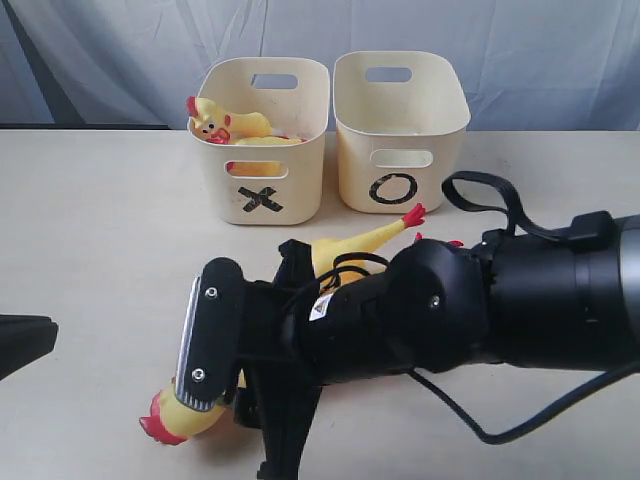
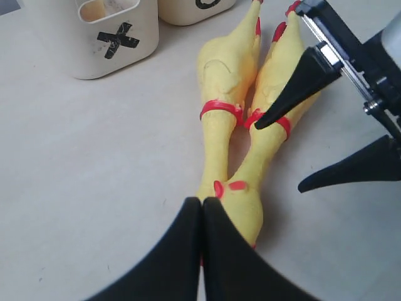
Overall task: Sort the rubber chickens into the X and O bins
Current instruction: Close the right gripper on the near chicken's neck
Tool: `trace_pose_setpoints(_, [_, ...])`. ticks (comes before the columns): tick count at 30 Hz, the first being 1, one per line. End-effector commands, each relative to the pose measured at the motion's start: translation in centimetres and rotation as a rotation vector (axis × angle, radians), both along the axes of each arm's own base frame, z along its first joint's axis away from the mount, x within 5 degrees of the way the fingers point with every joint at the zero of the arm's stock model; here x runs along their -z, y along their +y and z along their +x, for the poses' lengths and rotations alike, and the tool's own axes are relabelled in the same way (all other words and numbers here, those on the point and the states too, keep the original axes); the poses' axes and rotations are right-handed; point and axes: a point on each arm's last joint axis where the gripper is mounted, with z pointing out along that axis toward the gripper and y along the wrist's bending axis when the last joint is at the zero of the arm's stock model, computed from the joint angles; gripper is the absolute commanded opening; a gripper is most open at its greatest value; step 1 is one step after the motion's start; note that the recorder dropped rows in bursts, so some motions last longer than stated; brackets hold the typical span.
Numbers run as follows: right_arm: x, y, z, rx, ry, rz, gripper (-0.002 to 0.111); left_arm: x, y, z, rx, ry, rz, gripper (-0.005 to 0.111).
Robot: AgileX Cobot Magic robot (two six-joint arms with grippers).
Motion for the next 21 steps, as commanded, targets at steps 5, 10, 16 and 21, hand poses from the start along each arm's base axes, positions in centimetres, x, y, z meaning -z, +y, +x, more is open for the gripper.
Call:
trace_pose_setpoints(5, [2.8,0.4,0.6,-0.146,-0.123,-0.146,0.048,0.0,-0.1,-0.2,0.002,0.008,-0.019,0.000])
trace_pose_setpoints(10, [4.2,0.5,0.8,-0.191,-0.142,-0.198,0.048,0.0,-0.1,-0.2,0.002,0.008,-0.019,0.000])
trace_pose_setpoints(16, [5.2,0.9,1.3,-0.181,-0.180,-0.204,0.048,0.1,-0.1,-0.2,0.003,0.009,-0.018,0.000])
trace_pose_setpoints(21, [5.8,1.1,1.6,-0.168,-0.195,-0.205,0.048,0.1,-0.1,-0.2,0.003,0.009,-0.018,0.000])
